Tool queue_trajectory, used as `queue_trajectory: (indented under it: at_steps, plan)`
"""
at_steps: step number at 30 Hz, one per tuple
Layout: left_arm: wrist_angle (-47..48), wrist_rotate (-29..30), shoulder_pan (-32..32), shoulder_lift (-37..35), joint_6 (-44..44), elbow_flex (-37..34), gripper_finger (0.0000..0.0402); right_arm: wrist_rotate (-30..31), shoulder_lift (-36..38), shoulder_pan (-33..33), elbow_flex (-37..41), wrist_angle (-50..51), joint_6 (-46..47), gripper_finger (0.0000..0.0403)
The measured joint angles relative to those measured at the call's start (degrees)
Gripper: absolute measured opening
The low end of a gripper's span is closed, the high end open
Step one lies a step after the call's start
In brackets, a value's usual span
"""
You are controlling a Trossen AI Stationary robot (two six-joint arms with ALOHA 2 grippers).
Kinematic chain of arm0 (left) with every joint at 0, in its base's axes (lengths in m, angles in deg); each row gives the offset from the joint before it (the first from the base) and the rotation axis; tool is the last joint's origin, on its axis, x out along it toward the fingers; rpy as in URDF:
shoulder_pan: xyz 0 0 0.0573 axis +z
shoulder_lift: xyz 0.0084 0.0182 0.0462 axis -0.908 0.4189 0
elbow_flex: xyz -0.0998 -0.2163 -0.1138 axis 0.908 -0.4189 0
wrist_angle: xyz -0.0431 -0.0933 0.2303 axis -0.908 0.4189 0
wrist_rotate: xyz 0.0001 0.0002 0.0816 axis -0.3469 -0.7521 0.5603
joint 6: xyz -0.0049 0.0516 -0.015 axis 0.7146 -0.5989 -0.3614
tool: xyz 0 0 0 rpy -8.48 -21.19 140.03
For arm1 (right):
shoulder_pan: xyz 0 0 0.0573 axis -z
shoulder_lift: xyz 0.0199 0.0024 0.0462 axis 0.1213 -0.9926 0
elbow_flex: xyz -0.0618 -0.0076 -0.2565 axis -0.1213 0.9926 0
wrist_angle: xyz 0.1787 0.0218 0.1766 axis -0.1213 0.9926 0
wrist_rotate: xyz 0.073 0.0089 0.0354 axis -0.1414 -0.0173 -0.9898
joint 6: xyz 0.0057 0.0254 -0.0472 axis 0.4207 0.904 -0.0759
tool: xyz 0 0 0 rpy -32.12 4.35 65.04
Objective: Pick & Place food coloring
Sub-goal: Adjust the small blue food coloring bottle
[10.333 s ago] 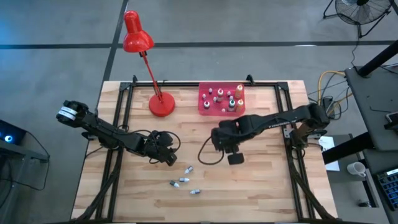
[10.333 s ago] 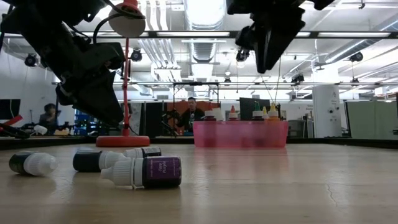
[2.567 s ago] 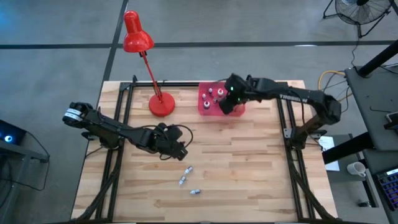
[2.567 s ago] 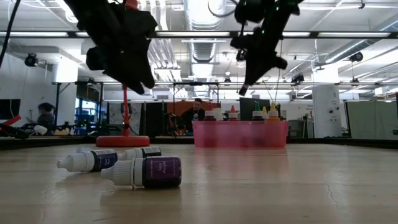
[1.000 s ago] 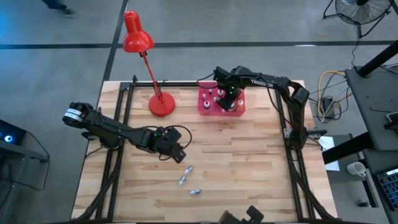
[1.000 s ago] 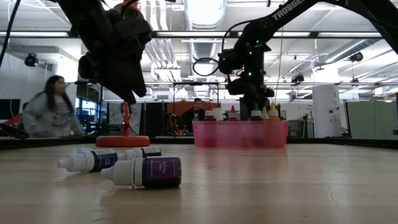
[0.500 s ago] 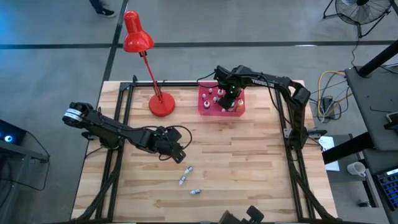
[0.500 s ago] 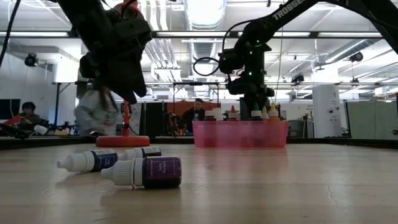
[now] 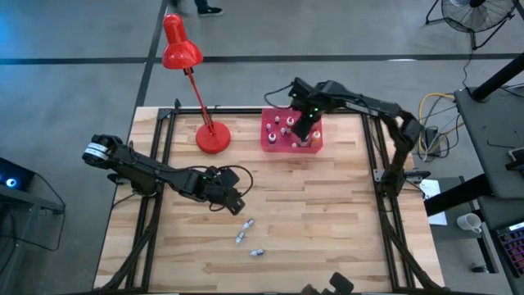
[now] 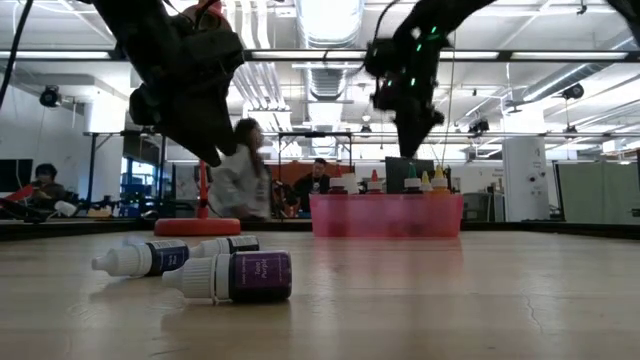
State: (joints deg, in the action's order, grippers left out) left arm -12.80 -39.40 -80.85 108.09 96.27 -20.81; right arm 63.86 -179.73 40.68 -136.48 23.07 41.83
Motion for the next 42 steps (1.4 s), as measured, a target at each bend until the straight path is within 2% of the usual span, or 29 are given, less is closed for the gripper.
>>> queue_trajectory:
  at_steps: [4,6,8,10,12,14,17,20,24,28,33,37,42]
  plan:
    - [-1.3,-1.4,-0.6,0.0,-7.7,0.0,0.0193,-4.2,7.2,-2.4,-0.1,-0.3,-2.1,0.0107]
    - [-2.5,-5.0,-1.5,0.0,-15.3,0.0,0.0193,-7.9,10.8,-5.0,0.0,-0.4,-5.1,0.0112]
    - [-3.8,-9.4,-2.2,0.0,-22.4,-0.7,0.0193,-9.1,14.3,-8.8,0.2,-0.4,-7.4,0.0115]
    - [-5.2,-13.1,-2.7,0.0,-26.2,-1.6,0.0193,-7.1,17.3,-13.2,0.3,-0.5,-7.8,0.0116]
    - [-7.9,-15.3,-2.8,0.0,-26.1,-2.8,0.0193,-1.3,19.7,-18.4,0.3,-0.6,-5.1,0.0115]
    - [-11.4,-16.2,-2.8,0.0,-22.7,-4.5,0.0193,6.0,21.3,-23.8,0.8,-0.6,-0.6,0.0111]
    - [-14.6,-16.7,-3.5,0.0,-12.7,-6.5,0.0193,16.5,22.4,-31.0,1.8,0.6,8.7,0.0105]
    - [-14.6,-16.8,-5.4,0.0,-3.5,-7.4,0.0191,22.3,22.6,-36.1,2.8,3.5,19.1,0.01]
    - [-14.6,-16.8,-10.0,0.0,4.1,-7.3,0.0188,22.4,22.4,-39.3,5.0,7.3,29.9,0.0098]
    - [-14.6,-16.6,-14.2,0.0,11.7,-7.0,0.0186,21.5,22.4,-40.8,9.9,8.4,36.3,0.0103]
    - [-15.0,-10.6,-17.3,0.6,20.6,-6.5,0.0186,17.7,22.4,-41.4,14.9,7.6,42.1,0.0111]
    - [-15.0,-8.4,-17.5,4.3,25.4,-4.8,0.0186,17.3,22.3,-42.4,17.4,6.5,44.1,0.0116]
    - [-15.0,-12.5,-17.8,12.2,27.5,0.9,0.0186,17.3,22.3,-43.6,18.1,6.4,44.2,0.0118]
